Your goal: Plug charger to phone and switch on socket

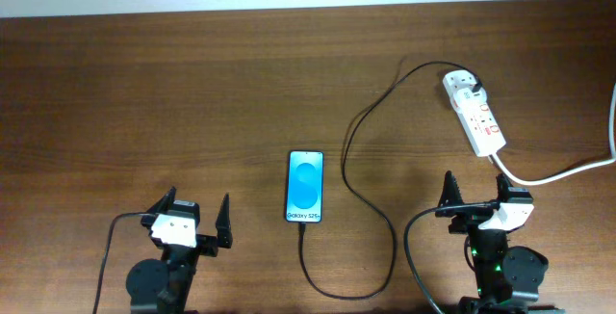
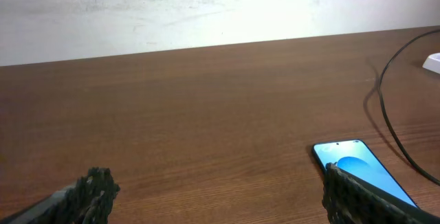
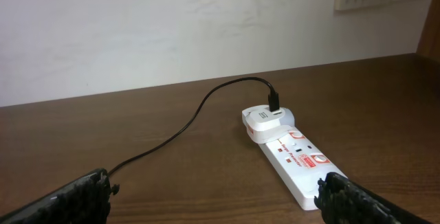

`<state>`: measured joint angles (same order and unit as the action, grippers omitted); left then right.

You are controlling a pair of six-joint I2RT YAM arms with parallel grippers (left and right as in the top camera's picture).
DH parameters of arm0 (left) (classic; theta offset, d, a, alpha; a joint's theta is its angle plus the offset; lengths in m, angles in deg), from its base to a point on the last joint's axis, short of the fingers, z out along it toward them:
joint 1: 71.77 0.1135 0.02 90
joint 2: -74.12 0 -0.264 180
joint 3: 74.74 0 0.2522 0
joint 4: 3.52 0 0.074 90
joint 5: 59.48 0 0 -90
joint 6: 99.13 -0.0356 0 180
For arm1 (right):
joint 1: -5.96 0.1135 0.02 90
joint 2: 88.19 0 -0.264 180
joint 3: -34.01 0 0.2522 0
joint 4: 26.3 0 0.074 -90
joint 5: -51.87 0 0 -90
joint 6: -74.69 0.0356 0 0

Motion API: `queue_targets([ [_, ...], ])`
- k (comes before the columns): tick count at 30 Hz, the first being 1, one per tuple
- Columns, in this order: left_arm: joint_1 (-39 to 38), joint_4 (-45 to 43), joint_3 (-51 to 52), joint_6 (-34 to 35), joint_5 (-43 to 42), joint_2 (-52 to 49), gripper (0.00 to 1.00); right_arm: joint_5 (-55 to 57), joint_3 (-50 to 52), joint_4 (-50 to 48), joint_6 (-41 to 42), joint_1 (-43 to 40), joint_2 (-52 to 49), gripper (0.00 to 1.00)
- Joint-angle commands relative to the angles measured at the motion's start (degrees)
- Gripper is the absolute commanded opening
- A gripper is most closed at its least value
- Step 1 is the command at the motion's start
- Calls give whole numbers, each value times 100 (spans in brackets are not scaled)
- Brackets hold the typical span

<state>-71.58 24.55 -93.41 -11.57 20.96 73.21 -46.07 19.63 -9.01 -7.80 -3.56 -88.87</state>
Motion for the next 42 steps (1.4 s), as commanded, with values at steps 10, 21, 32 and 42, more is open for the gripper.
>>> queue_targets([
  [10, 20, -1029, 208, -109, 234, 61, 99, 26, 31, 42, -22, 50, 44, 98],
  [21, 7, -1185, 444, -1134, 295, 63, 99, 26, 31, 39, -22, 50, 44, 98],
  [32, -13, -1036, 442, -1132, 282, 61, 99, 26, 31, 39, -22, 50, 44, 98],
  [42, -13, -1036, 439, -1132, 282, 61, 99, 26, 31, 39, -22, 50, 44, 98],
])
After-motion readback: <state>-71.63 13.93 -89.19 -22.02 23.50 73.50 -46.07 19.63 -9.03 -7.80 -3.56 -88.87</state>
